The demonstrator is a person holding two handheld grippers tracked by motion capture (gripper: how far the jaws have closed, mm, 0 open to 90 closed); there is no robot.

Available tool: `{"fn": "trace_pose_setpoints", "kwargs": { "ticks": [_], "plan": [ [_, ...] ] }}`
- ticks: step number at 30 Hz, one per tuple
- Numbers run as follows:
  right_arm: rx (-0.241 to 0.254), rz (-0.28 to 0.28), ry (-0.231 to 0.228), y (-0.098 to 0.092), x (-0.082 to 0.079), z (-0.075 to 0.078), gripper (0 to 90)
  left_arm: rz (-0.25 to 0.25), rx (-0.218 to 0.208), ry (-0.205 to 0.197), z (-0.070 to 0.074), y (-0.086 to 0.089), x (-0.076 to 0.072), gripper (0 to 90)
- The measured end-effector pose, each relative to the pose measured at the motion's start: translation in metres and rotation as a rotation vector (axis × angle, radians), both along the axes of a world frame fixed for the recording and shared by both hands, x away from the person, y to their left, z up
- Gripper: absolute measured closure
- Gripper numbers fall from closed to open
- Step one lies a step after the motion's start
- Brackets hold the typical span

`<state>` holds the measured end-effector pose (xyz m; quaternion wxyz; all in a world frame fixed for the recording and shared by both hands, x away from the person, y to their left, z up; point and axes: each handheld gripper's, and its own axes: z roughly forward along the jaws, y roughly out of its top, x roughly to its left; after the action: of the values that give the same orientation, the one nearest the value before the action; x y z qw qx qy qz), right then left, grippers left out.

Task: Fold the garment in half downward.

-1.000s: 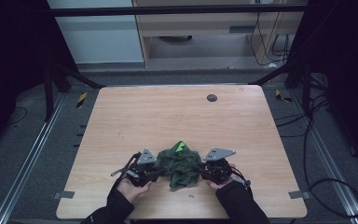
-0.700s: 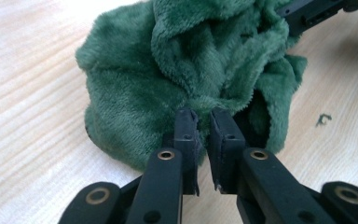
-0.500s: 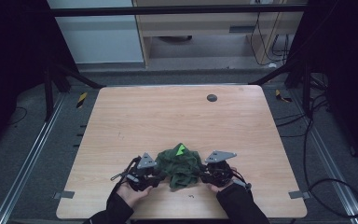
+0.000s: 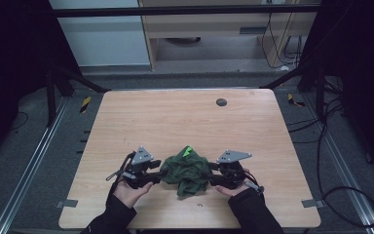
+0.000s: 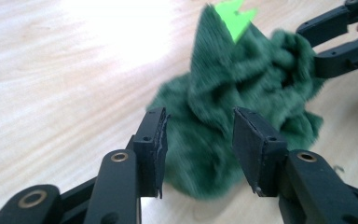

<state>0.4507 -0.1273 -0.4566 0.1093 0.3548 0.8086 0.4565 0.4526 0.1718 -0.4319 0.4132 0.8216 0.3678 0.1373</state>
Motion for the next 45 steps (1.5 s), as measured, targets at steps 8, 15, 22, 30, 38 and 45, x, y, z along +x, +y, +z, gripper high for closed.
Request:
{"fn": "trace_pose_setpoints", "kwargs": {
  "ticks": [8,15,22,30,38,45],
  "plan": [
    [0.039,-0.034,-0.03,0.006,0.02,0.015,55.8,0.018,-0.021,0.011,0.004,-0.016,0.029,55.1],
    [0.018,-0.032,0.031,0.011,0.034,0.002,58.5,-0.014,-0.015,0.08,-0.009,-0.025,0.038,60.5],
    [0.004,-0.003,0.079,0.015,0.032,-0.007,75.3,-0.036,0.009,0.121,-0.024,-0.031,0.038,75.7],
    [-0.012,0.013,0.069,0.015,0.028,-0.004,86.7,-0.06,-0.001,0.103,-0.017,-0.029,0.033,87.6],
    [0.015,0.049,0.018,0.011,0.012,0.009,85.6,-0.116,-0.028,0.053,0.006,-0.026,0.002,87.8],
    [0.014,0.099,0.027,0.008,-0.011,0.004,79.5,-0.16,-0.003,0.059,-0.001,-0.024,-0.026,87.7]
  ]
}}
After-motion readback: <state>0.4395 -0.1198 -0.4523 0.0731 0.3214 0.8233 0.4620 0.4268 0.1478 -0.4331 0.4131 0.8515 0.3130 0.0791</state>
